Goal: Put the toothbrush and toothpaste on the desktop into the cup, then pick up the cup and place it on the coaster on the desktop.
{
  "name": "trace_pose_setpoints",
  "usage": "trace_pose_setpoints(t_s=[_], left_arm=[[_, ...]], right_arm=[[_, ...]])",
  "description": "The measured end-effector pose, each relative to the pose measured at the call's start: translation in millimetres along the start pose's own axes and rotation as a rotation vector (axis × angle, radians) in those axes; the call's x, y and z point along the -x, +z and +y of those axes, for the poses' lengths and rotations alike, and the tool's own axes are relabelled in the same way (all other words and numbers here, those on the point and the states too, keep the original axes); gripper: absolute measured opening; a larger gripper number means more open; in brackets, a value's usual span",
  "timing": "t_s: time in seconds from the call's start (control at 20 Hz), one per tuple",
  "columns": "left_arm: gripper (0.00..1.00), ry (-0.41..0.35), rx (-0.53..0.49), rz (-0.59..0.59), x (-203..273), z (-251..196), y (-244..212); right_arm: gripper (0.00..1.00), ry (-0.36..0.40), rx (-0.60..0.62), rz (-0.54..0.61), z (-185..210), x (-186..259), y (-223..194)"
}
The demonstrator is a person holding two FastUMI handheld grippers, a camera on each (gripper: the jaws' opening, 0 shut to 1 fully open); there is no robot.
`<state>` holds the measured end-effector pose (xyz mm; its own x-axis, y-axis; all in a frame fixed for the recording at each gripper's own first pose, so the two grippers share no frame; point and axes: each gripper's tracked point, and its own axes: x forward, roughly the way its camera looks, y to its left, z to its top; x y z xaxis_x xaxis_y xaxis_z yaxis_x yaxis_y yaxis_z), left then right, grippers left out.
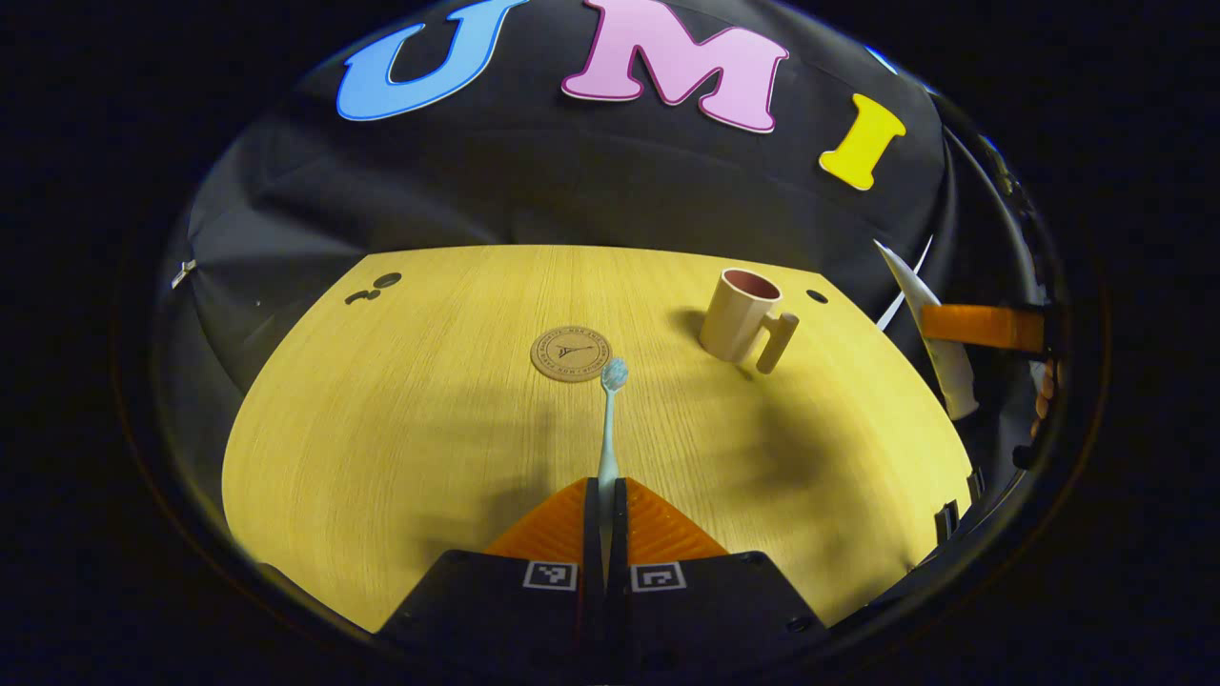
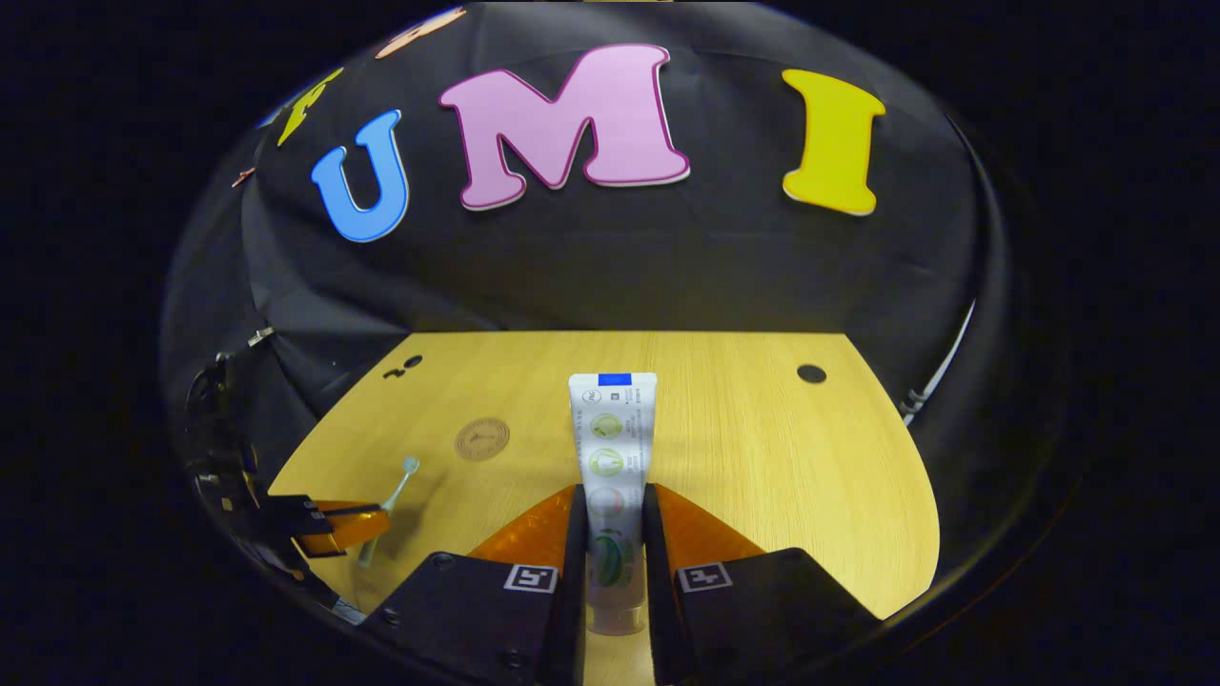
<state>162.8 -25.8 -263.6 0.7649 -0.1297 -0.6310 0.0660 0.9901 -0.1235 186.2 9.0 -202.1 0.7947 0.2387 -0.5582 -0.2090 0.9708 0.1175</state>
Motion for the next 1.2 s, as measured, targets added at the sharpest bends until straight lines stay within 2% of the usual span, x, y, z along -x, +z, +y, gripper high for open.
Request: trace_pose_setpoints(t_s=[0.2,0.45,0.65,0.95,1.2], left_arm=[[0.06,-0.023,-0.001,-0.031,7,-6,4],[0.06,-0.041,0.018,-0.062,11,-10,5],[0.06,-0.040,0.027,-0.091,11,-11,13],[0.06,-0.059,0.107,-0.151,9,-21,40],[0.06,-0.050,0.142,-0.207,9,-20,71]], right_arm=[[0.30,-0.004,0.012,-0.154,10,-27,54],[0.30,-0.010,0.005,-0.285,16,-64,89],[0.30,-0.026,0.050,-0.344,13,-99,100],[0.30,-0.029,0.120,-0.485,17,-147,115],[0.31,-0.051,0.116,-0.501,9,-191,101]])
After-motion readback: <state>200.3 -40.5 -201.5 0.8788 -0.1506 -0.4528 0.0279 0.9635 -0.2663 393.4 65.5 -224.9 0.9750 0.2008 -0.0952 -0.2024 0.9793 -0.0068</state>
